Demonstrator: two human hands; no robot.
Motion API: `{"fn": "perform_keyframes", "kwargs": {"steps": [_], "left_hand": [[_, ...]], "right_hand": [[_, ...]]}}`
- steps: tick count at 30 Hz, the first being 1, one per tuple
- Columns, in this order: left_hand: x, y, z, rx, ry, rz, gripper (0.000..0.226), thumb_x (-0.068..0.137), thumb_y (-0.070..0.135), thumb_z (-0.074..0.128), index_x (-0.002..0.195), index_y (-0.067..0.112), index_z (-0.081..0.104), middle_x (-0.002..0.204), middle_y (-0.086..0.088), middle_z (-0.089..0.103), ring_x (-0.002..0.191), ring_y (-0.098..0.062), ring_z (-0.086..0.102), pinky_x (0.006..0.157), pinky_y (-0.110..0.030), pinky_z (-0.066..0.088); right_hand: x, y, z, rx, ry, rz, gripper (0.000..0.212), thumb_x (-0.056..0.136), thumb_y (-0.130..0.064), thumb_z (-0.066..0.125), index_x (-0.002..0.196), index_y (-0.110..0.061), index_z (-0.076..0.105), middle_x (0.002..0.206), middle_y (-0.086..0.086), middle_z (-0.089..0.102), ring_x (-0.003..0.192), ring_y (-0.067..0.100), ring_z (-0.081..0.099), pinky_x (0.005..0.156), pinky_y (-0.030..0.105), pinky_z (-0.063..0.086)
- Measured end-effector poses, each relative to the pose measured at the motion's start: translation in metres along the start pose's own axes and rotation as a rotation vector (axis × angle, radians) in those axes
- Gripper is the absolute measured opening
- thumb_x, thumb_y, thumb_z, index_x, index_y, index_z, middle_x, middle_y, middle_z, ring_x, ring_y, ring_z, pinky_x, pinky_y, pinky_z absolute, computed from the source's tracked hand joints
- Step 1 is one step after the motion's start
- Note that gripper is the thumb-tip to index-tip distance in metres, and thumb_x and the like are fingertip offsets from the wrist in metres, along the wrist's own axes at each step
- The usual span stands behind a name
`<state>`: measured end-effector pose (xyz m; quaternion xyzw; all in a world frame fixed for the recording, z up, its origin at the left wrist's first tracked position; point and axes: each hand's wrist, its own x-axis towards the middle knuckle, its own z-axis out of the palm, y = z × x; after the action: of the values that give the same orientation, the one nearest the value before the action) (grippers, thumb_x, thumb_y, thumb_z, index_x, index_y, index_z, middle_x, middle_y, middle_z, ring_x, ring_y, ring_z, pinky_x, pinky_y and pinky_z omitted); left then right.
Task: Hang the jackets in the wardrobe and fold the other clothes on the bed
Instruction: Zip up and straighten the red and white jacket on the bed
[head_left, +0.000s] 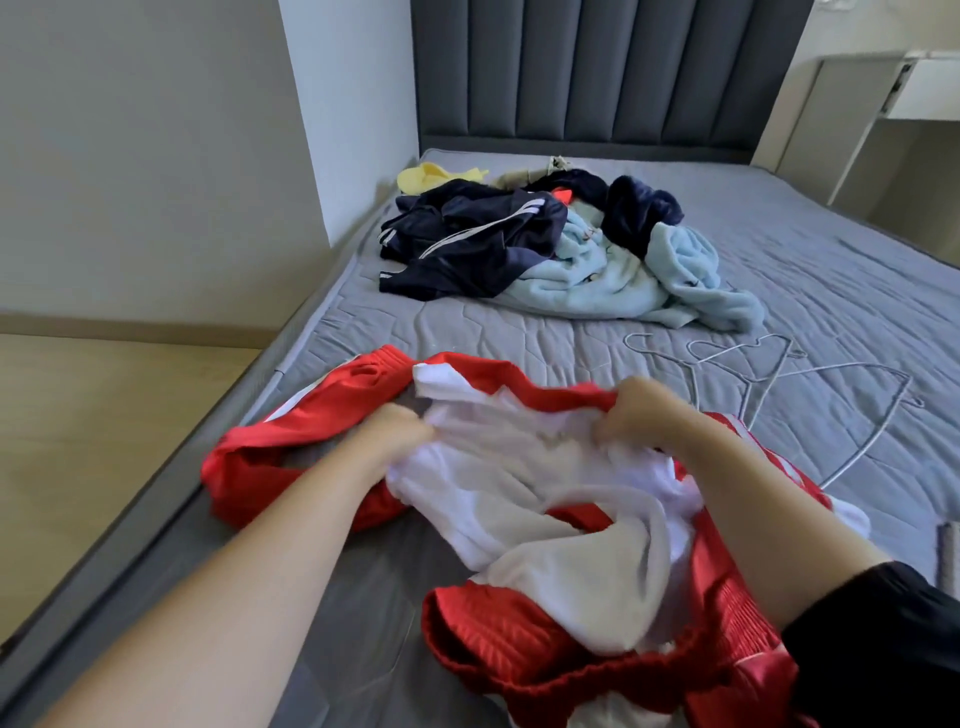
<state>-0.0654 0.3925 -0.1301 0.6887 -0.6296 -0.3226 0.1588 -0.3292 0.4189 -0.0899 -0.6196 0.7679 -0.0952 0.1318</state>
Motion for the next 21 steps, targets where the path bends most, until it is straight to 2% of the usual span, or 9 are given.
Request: {"fn": "perform_keyframes", "kwargs": {"steps": [2, 4, 5, 7, 10, 13, 16, 18, 21], "left_hand": [[0.001, 0.007, -0.019, -0.249, 0.331, 0.059, 0.007, 0.087, 0.014, 0.055, 0.083, 0.014, 0.061, 0.082, -0.005, 0.062, 0.084, -0.025, 0.059, 0.065, -0.029, 0.040], [-0.002, 0.024, -0.036, -0.603, 0.438, 0.223, 0.018, 0.085, 0.010, 0.055, 0.100, 0.019, 0.058, 0.087, 0.003, 0.065, 0.087, -0.021, 0.058, 0.067, -0.027, 0.043], [-0.006, 0.034, -0.041, -0.817, 0.335, 0.356, 0.042, 0.086, 0.008, 0.055, 0.125, 0.023, 0.049, 0.112, 0.003, 0.065, 0.105, -0.016, 0.058, 0.080, -0.024, 0.045], [-0.013, 0.047, -0.041, -0.819, 0.170, 0.570, 0.085, 0.086, 0.012, 0.057, 0.151, 0.032, 0.006, 0.153, 0.011, 0.025, 0.137, 0.002, 0.026, 0.106, -0.014, 0.030], [-0.016, 0.044, -0.021, -0.061, 0.258, 0.720, 0.086, 0.083, 0.015, 0.060, 0.153, 0.024, 0.010, 0.158, 0.005, 0.012, 0.144, -0.009, 0.012, 0.117, -0.030, 0.021], [-0.021, 0.028, 0.014, 0.330, 0.135, 0.533, 0.060, 0.088, 0.025, 0.059, 0.143, 0.015, 0.036, 0.147, -0.012, 0.036, 0.135, -0.028, 0.036, 0.106, -0.038, 0.035], [-0.021, 0.010, 0.036, 0.440, 0.118, 0.172, 0.056, 0.092, 0.055, 0.043, 0.128, 0.013, 0.050, 0.130, -0.013, 0.053, 0.117, -0.033, 0.054, 0.085, -0.035, 0.044], [-0.020, 0.004, 0.039, 0.460, -0.008, -0.018, 0.075, 0.085, 0.072, 0.038, 0.127, 0.013, 0.056, 0.125, -0.013, 0.060, 0.109, -0.031, 0.060, 0.085, -0.034, 0.049], [-0.024, 0.003, 0.043, 0.158, -0.178, -0.065, 0.063, 0.073, 0.072, 0.059, 0.088, 0.012, 0.064, 0.080, -0.006, 0.067, 0.063, -0.018, 0.064, 0.052, -0.023, 0.049]], "right_hand": [[0.003, -0.004, -0.006, 0.365, 0.534, 0.042, 0.015, 0.083, -0.026, 0.058, 0.085, -0.013, 0.064, 0.081, 0.012, 0.068, 0.081, 0.032, 0.064, 0.062, 0.027, 0.038], [0.003, -0.014, -0.014, 0.714, 0.718, -0.072, 0.035, 0.081, -0.021, 0.062, 0.116, -0.018, 0.055, 0.105, 0.006, 0.065, 0.098, 0.023, 0.061, 0.072, 0.020, 0.039], [0.004, -0.020, -0.016, 0.824, 0.651, -0.157, 0.063, 0.080, -0.019, 0.068, 0.137, -0.019, 0.039, 0.124, -0.001, 0.055, 0.109, 0.009, 0.053, 0.081, 0.011, 0.038], [0.005, -0.030, -0.011, 0.819, 0.524, -0.243, 0.098, 0.080, -0.019, 0.072, 0.152, -0.015, 0.005, 0.146, -0.007, 0.027, 0.122, -0.009, 0.028, 0.094, -0.003, 0.021], [0.004, -0.032, 0.006, 0.517, 0.515, -0.236, 0.092, 0.083, -0.014, 0.066, 0.151, -0.005, 0.005, 0.157, 0.013, 0.015, 0.146, 0.020, 0.013, 0.115, 0.023, 0.000], [0.004, -0.020, 0.027, 0.231, 0.343, -0.118, 0.076, 0.086, -0.019, 0.059, 0.149, -0.007, 0.018, 0.157, 0.020, 0.010, 0.145, 0.034, 0.012, 0.117, 0.044, 0.010], [0.006, -0.006, 0.037, -0.084, 0.137, -0.138, 0.051, 0.089, -0.030, 0.056, 0.135, -0.011, 0.046, 0.143, 0.016, 0.041, 0.131, 0.032, 0.038, 0.104, 0.037, 0.032], [0.003, -0.002, 0.035, -0.120, -0.041, -0.231, 0.026, 0.092, -0.041, 0.052, 0.103, -0.020, 0.063, 0.111, 0.007, 0.063, 0.109, 0.027, 0.055, 0.083, 0.031, 0.039], [-0.004, -0.001, 0.035, -0.119, -0.278, -0.300, 0.043, 0.090, -0.059, 0.046, 0.064, -0.025, 0.047, 0.067, -0.007, 0.051, 0.073, 0.018, 0.051, 0.062, 0.028, 0.032]]}}
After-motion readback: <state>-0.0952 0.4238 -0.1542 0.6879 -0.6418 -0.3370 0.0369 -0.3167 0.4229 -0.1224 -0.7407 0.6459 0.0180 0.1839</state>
